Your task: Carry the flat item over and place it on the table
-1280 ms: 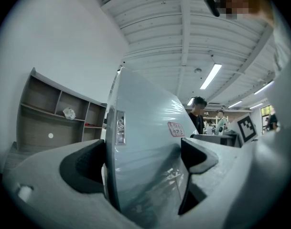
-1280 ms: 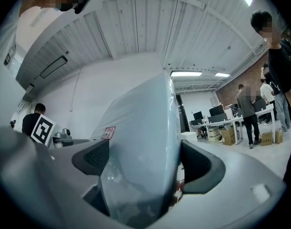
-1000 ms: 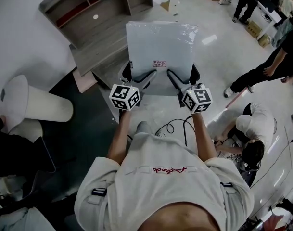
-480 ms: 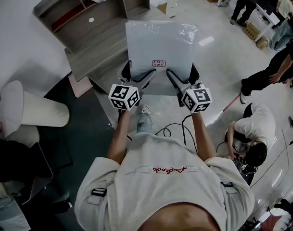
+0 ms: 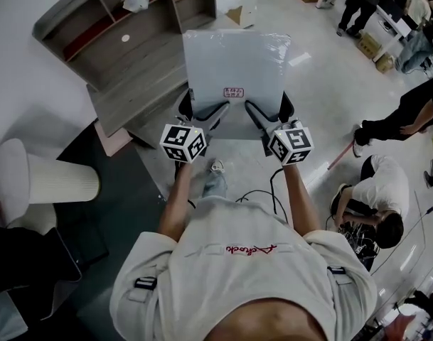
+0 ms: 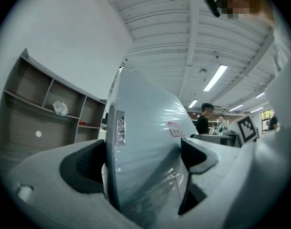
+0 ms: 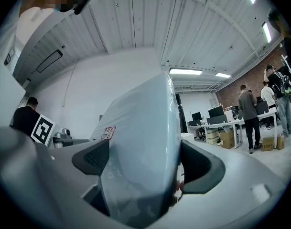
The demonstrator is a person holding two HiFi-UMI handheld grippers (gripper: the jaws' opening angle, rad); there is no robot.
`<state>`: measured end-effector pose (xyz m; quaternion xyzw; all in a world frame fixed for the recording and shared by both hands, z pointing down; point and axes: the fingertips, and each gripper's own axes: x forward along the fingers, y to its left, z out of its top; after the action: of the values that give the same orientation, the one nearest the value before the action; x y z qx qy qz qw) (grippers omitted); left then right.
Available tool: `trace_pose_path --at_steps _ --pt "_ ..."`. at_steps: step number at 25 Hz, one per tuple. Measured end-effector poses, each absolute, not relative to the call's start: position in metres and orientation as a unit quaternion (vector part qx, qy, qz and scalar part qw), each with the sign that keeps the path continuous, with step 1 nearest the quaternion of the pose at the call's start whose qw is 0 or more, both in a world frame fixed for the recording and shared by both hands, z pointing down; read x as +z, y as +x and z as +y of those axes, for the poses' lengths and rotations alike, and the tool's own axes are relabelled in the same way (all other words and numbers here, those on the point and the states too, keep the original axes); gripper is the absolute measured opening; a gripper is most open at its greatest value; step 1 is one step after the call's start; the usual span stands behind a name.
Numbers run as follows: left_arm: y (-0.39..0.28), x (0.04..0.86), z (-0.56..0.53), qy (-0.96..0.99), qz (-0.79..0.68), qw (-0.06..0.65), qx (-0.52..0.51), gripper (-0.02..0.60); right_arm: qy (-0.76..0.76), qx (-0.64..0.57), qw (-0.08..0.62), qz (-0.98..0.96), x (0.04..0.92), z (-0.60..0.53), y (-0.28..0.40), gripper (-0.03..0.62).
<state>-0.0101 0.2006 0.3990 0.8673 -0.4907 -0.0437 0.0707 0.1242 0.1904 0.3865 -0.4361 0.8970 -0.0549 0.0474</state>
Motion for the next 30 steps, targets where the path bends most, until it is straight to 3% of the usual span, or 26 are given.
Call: trace_pose_path --at_steps 30 --pt "-0.106 0.404 -0.091 0.886 -0.454 0.085 -0.048 0.503 -0.475 -0.052 0.041 0.877 0.388 -0.09 0.029 0.471"
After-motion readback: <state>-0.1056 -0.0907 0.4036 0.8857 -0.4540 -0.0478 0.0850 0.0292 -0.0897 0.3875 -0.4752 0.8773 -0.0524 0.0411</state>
